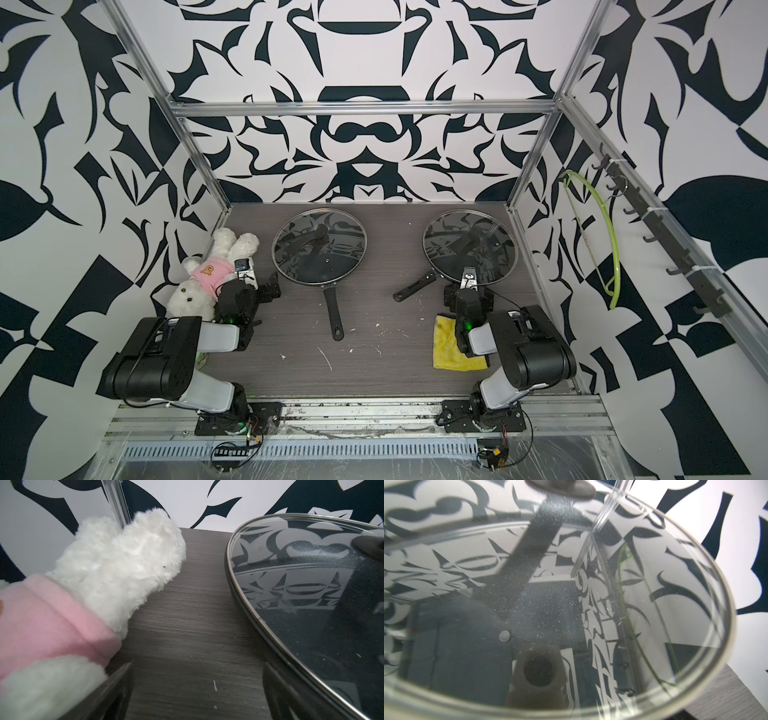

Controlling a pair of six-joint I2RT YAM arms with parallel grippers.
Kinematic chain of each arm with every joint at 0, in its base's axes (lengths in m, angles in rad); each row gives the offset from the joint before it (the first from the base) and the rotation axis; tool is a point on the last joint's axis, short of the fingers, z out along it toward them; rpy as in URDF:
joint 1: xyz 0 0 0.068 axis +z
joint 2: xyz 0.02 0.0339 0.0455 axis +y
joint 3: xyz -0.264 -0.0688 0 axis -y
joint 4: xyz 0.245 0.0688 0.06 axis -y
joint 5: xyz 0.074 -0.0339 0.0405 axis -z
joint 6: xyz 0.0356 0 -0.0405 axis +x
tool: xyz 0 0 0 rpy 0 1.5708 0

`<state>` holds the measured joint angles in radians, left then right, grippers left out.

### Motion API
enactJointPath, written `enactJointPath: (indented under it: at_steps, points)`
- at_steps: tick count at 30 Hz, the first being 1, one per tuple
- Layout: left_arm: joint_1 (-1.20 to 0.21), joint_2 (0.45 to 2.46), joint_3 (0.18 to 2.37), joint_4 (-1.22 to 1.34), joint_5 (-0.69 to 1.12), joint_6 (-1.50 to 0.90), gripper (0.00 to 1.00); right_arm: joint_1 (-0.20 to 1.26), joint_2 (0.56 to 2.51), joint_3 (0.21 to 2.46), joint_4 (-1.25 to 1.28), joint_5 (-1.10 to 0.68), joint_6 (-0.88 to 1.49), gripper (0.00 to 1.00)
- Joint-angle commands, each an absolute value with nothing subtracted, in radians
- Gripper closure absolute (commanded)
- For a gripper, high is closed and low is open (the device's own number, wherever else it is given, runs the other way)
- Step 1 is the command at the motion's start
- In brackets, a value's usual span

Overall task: Wipe the pot lid with a cloth
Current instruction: Pick up the pot lid from the cooking pot.

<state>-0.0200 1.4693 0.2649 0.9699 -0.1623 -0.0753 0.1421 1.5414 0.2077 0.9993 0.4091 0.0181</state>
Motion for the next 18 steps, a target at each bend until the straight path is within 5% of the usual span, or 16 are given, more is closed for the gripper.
enactJointPath:
  at_steps: [1, 18]
  points:
    - [-0.023, 1.366, 0.233, 0.998, -0.200, -0.087, 0.01, 0.145, 1.466, 0.201, 1.137, 0.408, 0.015, 0.01]
    - [-0.083, 0.677, 0.230, 0.531, -0.178, -0.111, 0.01, 0.153, 0.897, 0.185, 0.600, 0.327, 0.111, 0.01]
